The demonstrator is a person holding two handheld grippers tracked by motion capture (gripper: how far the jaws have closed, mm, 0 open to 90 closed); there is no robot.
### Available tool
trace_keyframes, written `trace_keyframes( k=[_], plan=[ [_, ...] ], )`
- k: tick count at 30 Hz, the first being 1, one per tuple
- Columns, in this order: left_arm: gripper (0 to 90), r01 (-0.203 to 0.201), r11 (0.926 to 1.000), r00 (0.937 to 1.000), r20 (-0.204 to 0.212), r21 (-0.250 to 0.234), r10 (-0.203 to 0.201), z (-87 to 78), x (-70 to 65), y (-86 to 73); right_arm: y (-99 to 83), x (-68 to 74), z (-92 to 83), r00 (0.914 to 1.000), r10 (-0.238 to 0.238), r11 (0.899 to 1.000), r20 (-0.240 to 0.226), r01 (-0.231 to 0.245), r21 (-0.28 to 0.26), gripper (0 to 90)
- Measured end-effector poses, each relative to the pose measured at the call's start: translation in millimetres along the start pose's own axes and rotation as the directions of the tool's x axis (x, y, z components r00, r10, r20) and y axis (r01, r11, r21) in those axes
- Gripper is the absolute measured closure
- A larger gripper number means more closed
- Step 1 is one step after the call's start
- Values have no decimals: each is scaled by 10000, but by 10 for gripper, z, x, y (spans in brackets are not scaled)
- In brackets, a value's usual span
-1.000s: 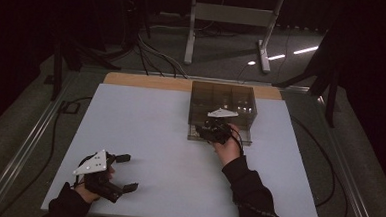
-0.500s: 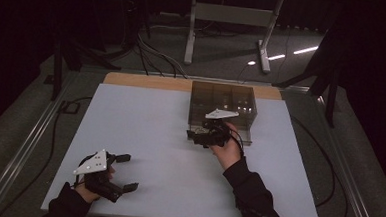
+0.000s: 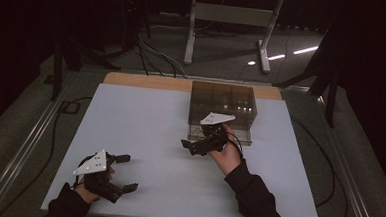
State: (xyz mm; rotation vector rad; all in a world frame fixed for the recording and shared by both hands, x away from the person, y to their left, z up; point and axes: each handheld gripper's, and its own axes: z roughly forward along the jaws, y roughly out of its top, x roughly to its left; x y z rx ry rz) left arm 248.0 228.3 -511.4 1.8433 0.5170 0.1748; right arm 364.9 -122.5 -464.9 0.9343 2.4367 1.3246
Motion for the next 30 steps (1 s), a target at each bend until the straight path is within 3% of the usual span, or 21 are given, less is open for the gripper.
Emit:
trace_keyframes(
  k=[2,9,16,22,25,30],
  plan=[
    [5,27,10000,10000,10,21,-27,2,5,-1,-5,25,-13,9997,-246,9997,83,246,23,0],
    [5,16,10000,10000,24,4,-16,1,1,0,-68,63,-43,9996,-292,9996,-6,292,51,0],
    [5,7,10000,10000,16,8,-7,-1,-3,1,-227,118,-79,9996,-277,9994,-107,279,193,0],
    [5,-23,10000,10000,9,56,23,5,-4,4,-351,152,-152,9980,-522,9986,347,518,106,0],
    [5,2,10000,10000,-11,16,-2,4,-5,6,-409,164,-183,9989,-452,9990,124,452,39,0],
    [5,20,10000,10000,10,-7,-20,-2,-2,7,-537,193,-233,9986,-506,9987,152,504,124,0]
  ],
)
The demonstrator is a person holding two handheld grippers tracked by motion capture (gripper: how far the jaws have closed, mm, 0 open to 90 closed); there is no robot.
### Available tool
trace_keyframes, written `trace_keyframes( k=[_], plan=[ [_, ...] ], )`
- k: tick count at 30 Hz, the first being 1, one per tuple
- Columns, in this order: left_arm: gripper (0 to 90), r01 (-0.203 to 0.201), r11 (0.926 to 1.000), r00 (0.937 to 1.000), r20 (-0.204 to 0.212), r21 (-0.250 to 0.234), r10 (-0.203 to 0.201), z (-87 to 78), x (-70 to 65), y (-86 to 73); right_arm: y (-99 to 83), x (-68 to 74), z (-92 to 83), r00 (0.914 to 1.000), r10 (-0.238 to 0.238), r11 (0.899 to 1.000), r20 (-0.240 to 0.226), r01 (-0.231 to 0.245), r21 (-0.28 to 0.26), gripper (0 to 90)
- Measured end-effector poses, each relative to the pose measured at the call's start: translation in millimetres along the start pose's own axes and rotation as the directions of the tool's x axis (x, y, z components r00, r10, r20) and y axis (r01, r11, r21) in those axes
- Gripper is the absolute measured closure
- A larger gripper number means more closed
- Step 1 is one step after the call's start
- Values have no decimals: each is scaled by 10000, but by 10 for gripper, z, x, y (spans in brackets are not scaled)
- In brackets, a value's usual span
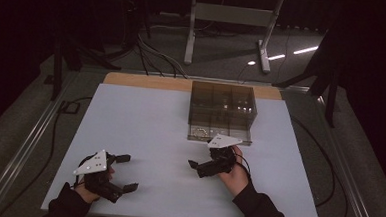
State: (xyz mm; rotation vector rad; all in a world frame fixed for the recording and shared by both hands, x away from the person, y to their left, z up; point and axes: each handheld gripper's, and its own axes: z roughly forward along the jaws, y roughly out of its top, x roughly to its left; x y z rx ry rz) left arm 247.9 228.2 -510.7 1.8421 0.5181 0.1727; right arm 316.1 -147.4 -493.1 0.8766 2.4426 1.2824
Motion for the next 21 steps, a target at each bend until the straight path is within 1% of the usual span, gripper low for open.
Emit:
trace_keyframes(
  k=[2,4,6,8,10,12,13,15,16,18,21],
  plan=[
    [5,-46,10000,10000,13,19,46,-1,-3,-1,-56,5,-16,9999,71,10000,-106,-70,60,0],
    [5,-17,10000,10000,22,27,17,-1,-2,-2,-108,11,-35,9999,21,9999,-117,-19,133,0],
    [5,-56,10000,10000,-3,1,56,-6,-1,0,-158,6,-61,9997,150,9998,-201,-147,164,0],
    [5,-85,10000,10000,13,15,85,-10,-3,1,-200,9,-93,9995,173,9998,-282,-170,105,0],
    [5,-27,10000,10000,9,-15,27,-12,2,3,-244,14,-130,9994,160,9998,-320,-157,112,0],
    [5,-14,10000,10000,2,-43,14,-14,1,2,-297,17,-168,9995,214,9998,-241,-213,17,0],
    [5,-71,10000,10000,4,-4,71,-12,-2,1,-316,16,-181,9995,194,9998,-248,-193,54,0],
    [5,-82,10000,10000,22,10,82,-7,-4,2,-373,23,-231,9998,127,9999,-141,-128,-79,0],
    [5,-65,10000,10000,21,4,65,-6,-5,2,-405,21,-265,9997,188,9998,-148,-189,-45,0],
    [5,-66,10000,10000,25,-8,66,-7,-6,2,-459,16,-327,9994,312,9994,-152,-314,-159,0],
    [5,-59,10000,10000,27,4,59,-3,-4,2,-514,7,-420,9993,353,9990,-78,-355,-264,0]
  ],
)
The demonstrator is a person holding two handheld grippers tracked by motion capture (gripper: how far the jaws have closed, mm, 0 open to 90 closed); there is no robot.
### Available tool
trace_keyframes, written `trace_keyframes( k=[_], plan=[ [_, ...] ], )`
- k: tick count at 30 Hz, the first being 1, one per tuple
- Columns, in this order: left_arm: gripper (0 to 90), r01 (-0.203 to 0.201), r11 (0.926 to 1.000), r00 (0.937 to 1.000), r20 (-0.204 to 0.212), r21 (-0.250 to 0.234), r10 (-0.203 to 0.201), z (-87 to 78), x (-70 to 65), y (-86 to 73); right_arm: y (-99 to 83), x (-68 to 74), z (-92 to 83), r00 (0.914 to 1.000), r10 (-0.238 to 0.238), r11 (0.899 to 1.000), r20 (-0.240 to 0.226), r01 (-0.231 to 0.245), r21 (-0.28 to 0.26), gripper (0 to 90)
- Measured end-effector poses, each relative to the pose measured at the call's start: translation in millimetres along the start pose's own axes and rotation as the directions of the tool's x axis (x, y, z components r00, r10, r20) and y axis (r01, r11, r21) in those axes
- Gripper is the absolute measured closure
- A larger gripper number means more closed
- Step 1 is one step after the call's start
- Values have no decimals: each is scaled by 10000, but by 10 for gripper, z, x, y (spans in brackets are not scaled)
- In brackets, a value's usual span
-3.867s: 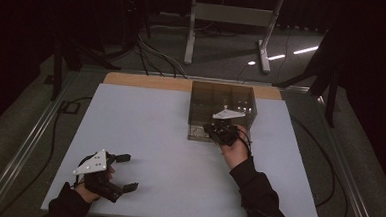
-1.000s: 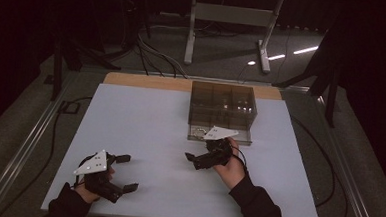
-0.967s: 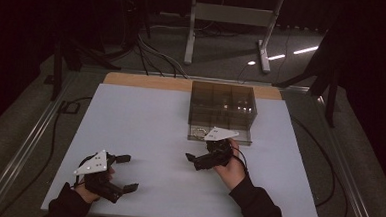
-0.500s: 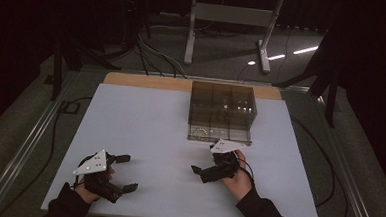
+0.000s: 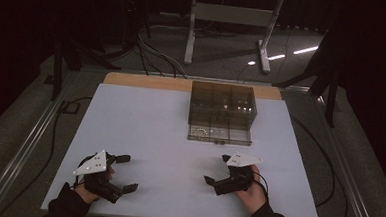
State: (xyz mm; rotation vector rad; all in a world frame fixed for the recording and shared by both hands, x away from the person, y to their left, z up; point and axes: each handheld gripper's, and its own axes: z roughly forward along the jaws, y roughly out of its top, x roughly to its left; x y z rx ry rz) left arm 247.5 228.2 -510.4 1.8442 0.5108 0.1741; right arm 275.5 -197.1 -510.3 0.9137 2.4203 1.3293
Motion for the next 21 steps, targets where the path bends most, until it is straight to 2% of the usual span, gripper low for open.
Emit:
trace_keyframes(
  k=[6,11,15,18,21],
  plan=[
    [5,15,10000,10000,8,30,-15,7,-3,-1,-104,-61,-196,9992,146,9999,363,-143,-84,0],
    [5,-19,10000,10000,5,51,19,7,-1,-3,-196,-150,-354,9969,499,9983,609,-479,-335,0],
    [5,-17,10000,10000,13,78,17,10,-6,-5,-255,-181,-447,9951,654,9970,737,-621,-470,0],
    [5,11,10000,10000,13,51,-11,8,-4,-3,-295,-184,-493,9945,552,9980,891,-521,-367,0],
    [5,-21,10000,10000,-10,76,21,6,-5,-5,-337,-202,-556,9925,725,9968,980,-688,-408,0]
  ],
)
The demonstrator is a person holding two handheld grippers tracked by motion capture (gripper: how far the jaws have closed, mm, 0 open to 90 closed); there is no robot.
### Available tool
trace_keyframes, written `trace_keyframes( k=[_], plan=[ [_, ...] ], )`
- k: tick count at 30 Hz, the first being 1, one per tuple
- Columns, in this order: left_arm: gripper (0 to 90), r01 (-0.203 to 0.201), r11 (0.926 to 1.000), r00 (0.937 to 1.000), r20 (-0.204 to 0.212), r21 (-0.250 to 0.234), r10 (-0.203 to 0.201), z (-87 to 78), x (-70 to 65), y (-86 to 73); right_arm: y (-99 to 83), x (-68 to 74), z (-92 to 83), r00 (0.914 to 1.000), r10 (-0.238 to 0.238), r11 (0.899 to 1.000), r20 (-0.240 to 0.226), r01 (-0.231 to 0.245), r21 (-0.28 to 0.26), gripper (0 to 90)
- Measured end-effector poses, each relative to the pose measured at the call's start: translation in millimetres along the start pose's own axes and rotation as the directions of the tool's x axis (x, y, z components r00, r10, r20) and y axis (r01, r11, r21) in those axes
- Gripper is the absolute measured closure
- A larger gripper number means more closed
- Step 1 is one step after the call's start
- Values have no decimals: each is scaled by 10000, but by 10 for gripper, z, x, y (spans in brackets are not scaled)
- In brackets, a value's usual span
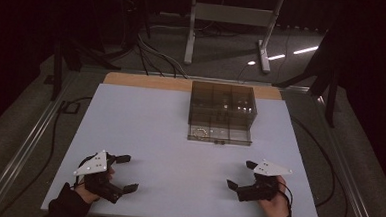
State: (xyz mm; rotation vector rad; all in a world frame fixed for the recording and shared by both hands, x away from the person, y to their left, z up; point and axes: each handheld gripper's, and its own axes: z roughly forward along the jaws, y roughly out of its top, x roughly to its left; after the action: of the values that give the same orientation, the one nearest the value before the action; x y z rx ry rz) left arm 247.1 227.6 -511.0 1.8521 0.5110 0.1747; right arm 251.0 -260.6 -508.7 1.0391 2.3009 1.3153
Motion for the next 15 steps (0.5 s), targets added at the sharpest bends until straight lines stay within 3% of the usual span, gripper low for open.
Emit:
trace_keyframes(
  k=[8,15],
  plan=[
    [5,34,9999,10000,-29,-130,-34,-23,-5,6,-141,-91,-147,9987,506,9987,85,-506,-11,0],
    [5,27,10000,10000,39,-68,-27,-3,-1,1,-169,-119,-157,9988,478,9987,61,-479,176,0]
  ],
)
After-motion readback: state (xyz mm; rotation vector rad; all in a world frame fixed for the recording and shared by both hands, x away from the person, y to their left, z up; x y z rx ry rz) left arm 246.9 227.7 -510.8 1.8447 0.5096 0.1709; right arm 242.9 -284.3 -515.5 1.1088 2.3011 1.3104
